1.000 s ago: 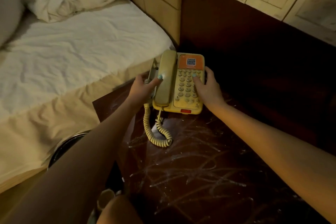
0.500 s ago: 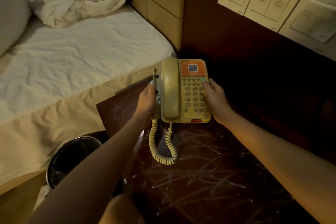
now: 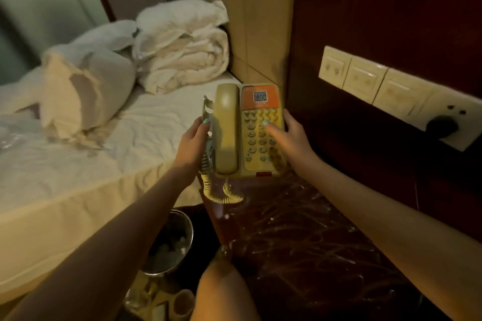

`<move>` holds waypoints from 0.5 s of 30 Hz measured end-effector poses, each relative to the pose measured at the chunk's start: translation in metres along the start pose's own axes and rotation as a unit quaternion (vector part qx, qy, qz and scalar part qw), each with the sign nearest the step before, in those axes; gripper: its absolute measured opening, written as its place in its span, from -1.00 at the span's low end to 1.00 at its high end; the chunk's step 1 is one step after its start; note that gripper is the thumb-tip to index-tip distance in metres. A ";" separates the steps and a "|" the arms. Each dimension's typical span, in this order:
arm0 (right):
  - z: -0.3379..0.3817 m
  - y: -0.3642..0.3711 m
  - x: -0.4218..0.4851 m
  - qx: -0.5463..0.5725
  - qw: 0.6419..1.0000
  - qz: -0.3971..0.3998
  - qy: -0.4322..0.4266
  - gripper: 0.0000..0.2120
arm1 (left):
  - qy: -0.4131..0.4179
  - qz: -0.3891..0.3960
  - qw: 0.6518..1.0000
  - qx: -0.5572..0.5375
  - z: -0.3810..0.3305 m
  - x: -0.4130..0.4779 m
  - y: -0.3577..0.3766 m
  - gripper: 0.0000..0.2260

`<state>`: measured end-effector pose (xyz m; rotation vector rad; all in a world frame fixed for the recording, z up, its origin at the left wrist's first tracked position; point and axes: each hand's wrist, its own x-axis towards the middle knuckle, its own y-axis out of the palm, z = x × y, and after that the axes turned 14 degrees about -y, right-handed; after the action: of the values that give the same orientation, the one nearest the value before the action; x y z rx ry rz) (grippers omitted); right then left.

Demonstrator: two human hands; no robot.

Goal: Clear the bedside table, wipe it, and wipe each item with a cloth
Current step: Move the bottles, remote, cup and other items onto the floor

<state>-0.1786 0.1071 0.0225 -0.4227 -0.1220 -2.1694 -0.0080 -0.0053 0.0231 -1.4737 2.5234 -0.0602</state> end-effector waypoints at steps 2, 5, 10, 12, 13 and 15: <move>0.024 0.020 -0.010 -0.003 0.999 0.023 -0.028 -0.66 | 0.020 -0.020 1.000 0.000 -0.014 -0.027 -0.028 -0.73; 0.055 0.056 -0.028 0.004 0.996 0.057 -0.063 -0.65 | 0.042 -0.057 0.997 -0.007 -0.032 -0.068 -0.072 -0.77; 0.090 0.130 -0.061 0.031 0.990 0.122 -0.068 -0.63 | 0.033 -0.140 0.989 -0.019 -0.036 -0.133 -0.150 -0.76; 0.097 0.164 -0.075 0.042 0.986 0.146 -0.067 -0.64 | 0.013 -0.176 0.984 -0.018 -0.028 -0.156 -0.181 -0.65; 0.099 0.181 -0.082 0.046 0.984 0.159 -0.067 -0.65 | 0.006 -0.195 0.980 -0.022 -0.023 -0.168 -0.196 -0.62; 0.102 0.215 -0.097 0.056 0.979 0.186 -0.068 -0.66 | -0.001 -0.230 0.972 -0.039 -0.008 -0.189 -0.225 -0.63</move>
<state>0.0721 0.0785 0.0705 -0.4865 -0.2227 -1.7572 0.2727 0.0453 0.0946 -2.0591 2.1493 -0.0324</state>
